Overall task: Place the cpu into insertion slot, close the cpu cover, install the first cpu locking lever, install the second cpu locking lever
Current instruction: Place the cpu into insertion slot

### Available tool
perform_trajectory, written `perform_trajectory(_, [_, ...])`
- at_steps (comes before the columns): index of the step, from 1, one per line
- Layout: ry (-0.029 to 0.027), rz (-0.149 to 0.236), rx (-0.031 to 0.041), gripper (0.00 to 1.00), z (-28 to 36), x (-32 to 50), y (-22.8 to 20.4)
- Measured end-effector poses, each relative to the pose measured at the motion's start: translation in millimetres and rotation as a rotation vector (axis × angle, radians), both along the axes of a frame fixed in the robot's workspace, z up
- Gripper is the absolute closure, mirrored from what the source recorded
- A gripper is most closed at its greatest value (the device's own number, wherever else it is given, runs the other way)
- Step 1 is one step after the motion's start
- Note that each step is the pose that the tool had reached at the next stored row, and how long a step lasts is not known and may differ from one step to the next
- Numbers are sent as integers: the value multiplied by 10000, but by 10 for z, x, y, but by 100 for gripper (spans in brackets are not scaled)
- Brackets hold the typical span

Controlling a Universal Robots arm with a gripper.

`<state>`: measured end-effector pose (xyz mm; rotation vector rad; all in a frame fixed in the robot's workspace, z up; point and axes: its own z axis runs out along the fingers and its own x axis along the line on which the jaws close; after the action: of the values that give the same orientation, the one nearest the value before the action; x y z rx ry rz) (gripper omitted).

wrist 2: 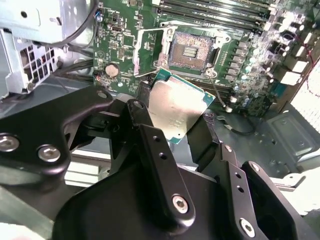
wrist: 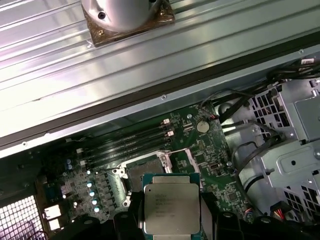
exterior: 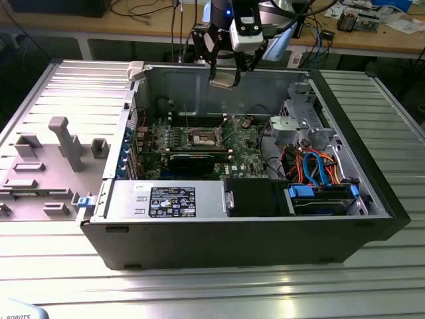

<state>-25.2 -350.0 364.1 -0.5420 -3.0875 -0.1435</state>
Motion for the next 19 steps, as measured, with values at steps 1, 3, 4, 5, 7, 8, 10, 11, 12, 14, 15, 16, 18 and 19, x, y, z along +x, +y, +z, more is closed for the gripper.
perform_trajectory(1, [1,-196,-1,46,0,0,0])
perform_trajectory(3, [0,-523,0,46,-1,0,0])
perform_trajectory(4, [1,-618,0,46,-1,0,0])
perform_trajectory(5, [1,-650,0,46,-1,-2,0])
perform_trajectory(7, [0,-654,-1,46,-1,-2,0])
perform_trajectory(8, [0,-654,-1,46,-1,-2,0])
perform_trajectory(10, [0,-655,-1,46,-1,-2,0])
perform_trajectory(11, [0,-655,-1,46,0,-2,0])
perform_trajectory(12, [1,-655,-1,46,0,-2,0])
perform_trajectory(14, [1,-658,0,46,-1,-2,0])
perform_trajectory(15, [0,-696,-1,46,-1,-2,0])
perform_trajectory(16, [1,-796,-2,46,-1,-2,0])
perform_trajectory(18, [1,-1192,-2,46,-7,-2,0])
perform_trajectory(19, [2,-1354,-3,46,-11,-6,0])
